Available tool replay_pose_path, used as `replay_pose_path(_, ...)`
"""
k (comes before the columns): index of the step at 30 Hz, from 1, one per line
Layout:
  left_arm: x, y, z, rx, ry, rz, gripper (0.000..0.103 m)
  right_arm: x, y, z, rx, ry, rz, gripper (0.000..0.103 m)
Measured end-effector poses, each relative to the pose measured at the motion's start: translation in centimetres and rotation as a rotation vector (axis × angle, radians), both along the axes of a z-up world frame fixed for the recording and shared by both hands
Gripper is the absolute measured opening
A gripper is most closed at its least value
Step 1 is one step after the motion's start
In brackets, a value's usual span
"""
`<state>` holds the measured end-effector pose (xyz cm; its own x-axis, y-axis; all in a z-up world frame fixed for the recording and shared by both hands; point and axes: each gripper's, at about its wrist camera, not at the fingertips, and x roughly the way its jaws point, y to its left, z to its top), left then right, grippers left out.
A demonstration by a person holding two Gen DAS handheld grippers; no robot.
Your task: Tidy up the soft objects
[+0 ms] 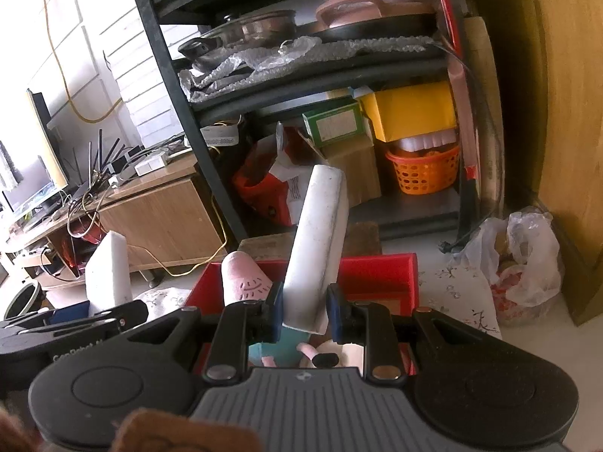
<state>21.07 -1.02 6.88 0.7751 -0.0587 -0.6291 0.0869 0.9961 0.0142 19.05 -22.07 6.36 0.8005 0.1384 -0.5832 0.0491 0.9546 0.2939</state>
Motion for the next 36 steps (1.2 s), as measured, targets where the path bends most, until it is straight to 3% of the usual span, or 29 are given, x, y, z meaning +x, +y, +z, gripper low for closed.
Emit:
replay_pose_path(11,2.7,-0.3,-0.9,0.003,0.011,0.012,0.064,2.2,0.3,-1.7,0.024,0.029,0.003,0.0)
replay_pose_path(17,3.5,-0.4,-1.7,0.02,0.031,0.017,0.07,3.2,0.4,-2.8,0.016,0.06,-0.006,0.0)
replay_pose_path(20,3.6,-0.4,-1.9,0.025,0.038,0.014,0.079,3.4,0.2,-3.2,0.028,0.071,-0.009,0.003)
replay_pose_path(24,3.5,-0.5,-2.0,0.031,0.049,0.008,0.083,3.5,0.1,-3.6,0.033,0.087,-0.012,0.014)
replay_pose_path(28,3.0,-0.4,-1.4,0.035,0.041,0.007,0.092,3.2,-0.1,-3.3,0.04,0.088,-0.025,0.017)
replay_pose_path(36,1.4,0.8,0.1,-0.001,0.025,0.019,0.097,1.4,-0.7,-1.0,0.072,0.063,-0.038,0.022)
